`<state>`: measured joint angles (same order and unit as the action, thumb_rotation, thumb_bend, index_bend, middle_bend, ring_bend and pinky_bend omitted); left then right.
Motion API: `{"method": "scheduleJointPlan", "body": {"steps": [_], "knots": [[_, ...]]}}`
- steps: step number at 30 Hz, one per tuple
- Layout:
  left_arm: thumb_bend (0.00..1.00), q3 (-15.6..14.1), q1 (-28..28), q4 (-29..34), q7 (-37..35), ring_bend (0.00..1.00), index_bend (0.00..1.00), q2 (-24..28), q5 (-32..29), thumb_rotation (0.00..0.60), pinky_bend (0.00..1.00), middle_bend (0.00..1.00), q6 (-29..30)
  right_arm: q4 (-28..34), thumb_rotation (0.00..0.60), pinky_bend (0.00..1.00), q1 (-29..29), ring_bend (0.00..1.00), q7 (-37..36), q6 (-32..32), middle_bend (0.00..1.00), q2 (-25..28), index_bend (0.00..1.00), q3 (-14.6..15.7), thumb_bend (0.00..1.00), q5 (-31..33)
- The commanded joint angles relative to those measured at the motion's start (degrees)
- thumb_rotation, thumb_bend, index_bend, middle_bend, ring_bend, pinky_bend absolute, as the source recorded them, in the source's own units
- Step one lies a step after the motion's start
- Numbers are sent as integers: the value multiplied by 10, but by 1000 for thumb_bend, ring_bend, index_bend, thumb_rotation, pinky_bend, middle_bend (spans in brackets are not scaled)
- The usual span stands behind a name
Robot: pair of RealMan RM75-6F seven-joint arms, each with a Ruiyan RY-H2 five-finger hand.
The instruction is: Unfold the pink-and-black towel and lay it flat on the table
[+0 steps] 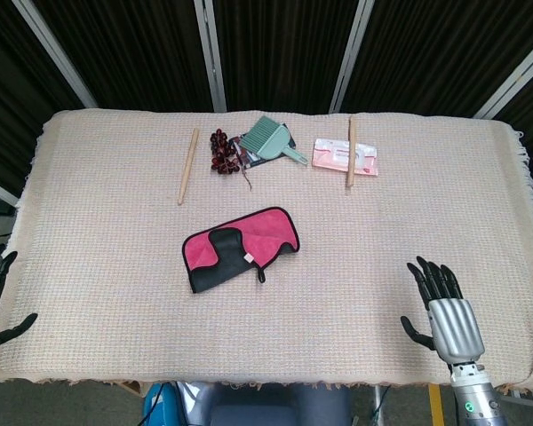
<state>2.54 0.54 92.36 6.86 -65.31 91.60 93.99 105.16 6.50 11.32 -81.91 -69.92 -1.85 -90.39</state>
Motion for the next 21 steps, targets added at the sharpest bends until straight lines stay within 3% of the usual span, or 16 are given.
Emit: {"method": "scheduleJointPlan", "body": {"steps": [1,10,21], "knots": [[1,3,3,-7,8,0,0,-5,-7,600,0,0,-6,-28,600,0,28,0,-11,23,0,-7,0,-7,309,-28],[1,10,7,-9,24,0,0,-14,-12,600,0,0,-5,-45,600,0,116,0,-6,124,0,-67,1,-34,309,-36],[1,21,9,-13,29,0,0,-15,-27,600,0,0,-4,-66,600,0,194,0,80,217,0,-202,2,-85,310,66]]}}
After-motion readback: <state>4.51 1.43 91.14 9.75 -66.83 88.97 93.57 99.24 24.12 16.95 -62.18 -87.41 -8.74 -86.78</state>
